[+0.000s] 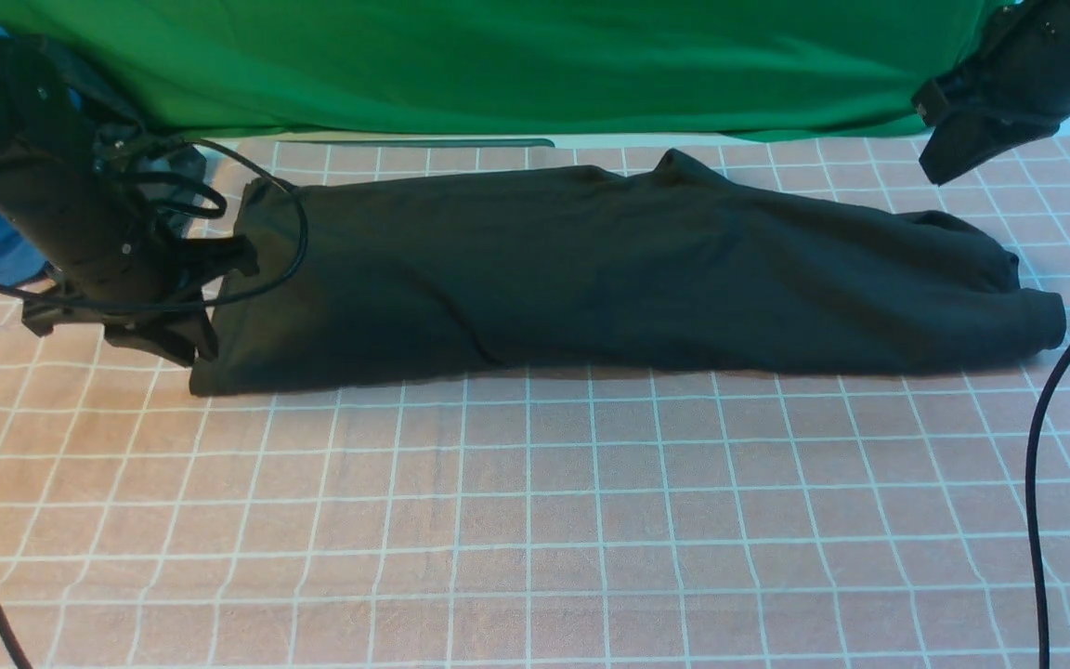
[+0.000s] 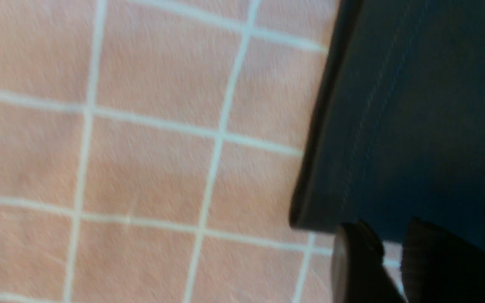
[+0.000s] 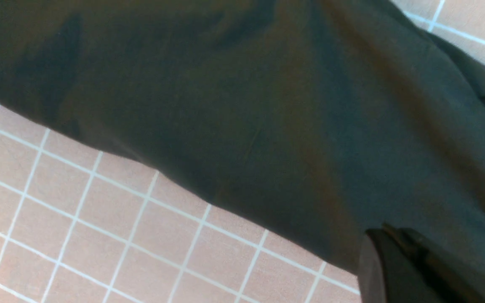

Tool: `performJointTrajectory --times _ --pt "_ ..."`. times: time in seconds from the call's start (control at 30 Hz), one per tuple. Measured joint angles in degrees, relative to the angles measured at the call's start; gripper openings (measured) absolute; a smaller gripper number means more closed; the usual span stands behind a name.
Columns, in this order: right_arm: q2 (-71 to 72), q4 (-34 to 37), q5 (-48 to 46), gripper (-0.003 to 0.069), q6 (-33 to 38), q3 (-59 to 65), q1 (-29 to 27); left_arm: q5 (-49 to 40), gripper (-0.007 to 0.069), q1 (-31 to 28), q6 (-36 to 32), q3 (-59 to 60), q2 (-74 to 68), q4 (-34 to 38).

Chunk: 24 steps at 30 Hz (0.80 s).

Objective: Fold a long-sleeved shirt over a pink coffee tablecloth.
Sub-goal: 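Pull the folded dark garment lengthwise by its ends to straighten it flat on the table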

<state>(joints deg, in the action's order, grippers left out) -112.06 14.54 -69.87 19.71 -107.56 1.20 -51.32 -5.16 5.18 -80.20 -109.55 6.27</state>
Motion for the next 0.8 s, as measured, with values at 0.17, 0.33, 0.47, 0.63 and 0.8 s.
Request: performJointTrajectory --times 0.17,0.33,0.47,0.63,0.8 --pt "0.0 0.0 0.0 0.0038 0.1 0.0 0.0 1.3 0.0453 0.0 -0.1 0.0 -2.4 -1.7" --pt "0.1 0.1 0.0 0.0038 0.2 0.0 0.0 1.6 0.0589 0.0 -1.1 0.0 -5.7 -2.0" --pt "0.4 -0.4 0.0 0.0042 0.2 0.0 0.0 2.1 0.0493 0.0 -2.7 0.0 -5.8 -2.0" --pt "1.0 -3.1 0.0 0.0076 -2.7 0.0 -1.0 1.8 0.0144 0.0 -3.0 0.0 -6.0 -0.9" --pt "1.0 -7.6 0.1 0.0244 -7.4 1.6 -4.3 -2.0 0.0036 0.0 -2.3 -1.8 -6.1 -2.0"
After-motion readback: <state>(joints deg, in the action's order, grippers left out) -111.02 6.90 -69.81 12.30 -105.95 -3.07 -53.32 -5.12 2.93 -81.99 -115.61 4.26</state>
